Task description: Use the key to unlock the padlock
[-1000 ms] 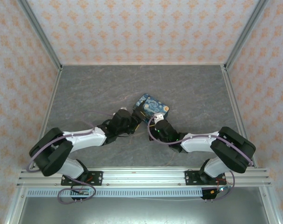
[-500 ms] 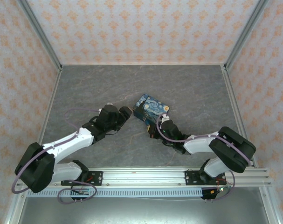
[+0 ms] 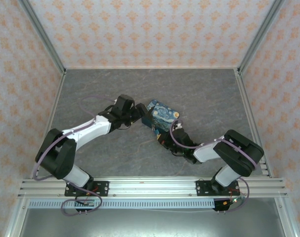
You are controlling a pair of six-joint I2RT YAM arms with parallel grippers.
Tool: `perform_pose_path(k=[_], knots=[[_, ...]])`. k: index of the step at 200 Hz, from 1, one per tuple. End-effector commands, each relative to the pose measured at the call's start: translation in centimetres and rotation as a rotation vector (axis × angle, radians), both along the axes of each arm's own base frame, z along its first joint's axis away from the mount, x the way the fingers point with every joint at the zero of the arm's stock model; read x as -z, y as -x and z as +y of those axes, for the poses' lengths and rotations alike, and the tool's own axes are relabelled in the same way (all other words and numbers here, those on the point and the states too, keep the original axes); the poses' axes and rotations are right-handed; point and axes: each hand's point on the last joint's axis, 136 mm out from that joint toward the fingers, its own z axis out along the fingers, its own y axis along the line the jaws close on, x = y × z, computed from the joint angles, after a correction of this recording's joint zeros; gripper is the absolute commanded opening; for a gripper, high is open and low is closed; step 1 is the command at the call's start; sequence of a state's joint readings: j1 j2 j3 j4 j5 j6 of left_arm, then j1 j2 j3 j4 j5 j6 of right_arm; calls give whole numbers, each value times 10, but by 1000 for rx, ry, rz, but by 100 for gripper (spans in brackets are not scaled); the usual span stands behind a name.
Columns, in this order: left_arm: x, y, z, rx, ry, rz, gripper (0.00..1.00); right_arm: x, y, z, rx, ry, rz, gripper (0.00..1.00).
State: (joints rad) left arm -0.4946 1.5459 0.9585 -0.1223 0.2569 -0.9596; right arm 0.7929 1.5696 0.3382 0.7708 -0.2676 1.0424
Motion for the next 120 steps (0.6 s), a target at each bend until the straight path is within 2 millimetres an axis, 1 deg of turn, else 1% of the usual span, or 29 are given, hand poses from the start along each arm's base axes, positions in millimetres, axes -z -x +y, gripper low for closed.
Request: perform_pose_path(k=[1,24,38,58,67,80,83,87,92,106,120], knots=[[3,-8,-5,90,-71,15,80,7,3,-4,38,-36,54,0],[9,-20,-9,135,-130,33,80,9,5,-14,61,0,56,6],[14,-28,-15,162,-135,47,80,7,6,-22,71,40,38,15],[21,-37,-25,190,-127,66,80,-2,8,-37,81,104,-9,29],[25,-40,-28,195,-124,72,80,-9,9,-44,88,124,-38,36],[31,-43,-31,199,-115,80,81,-26,9,-51,91,135,-104,46],[32,-43,-31,199,-113,82,81,-27,10,-53,90,144,-112,48],[34,-43,-32,198,-112,86,81,-36,9,-55,95,137,-140,52],[37,-42,-31,197,-113,93,80,-40,10,-58,95,145,-161,56],[46,-40,-30,192,-117,109,80,-59,10,-62,92,132,-232,65],[53,-37,-27,186,-123,123,80,-76,12,-63,88,97,-287,72]])
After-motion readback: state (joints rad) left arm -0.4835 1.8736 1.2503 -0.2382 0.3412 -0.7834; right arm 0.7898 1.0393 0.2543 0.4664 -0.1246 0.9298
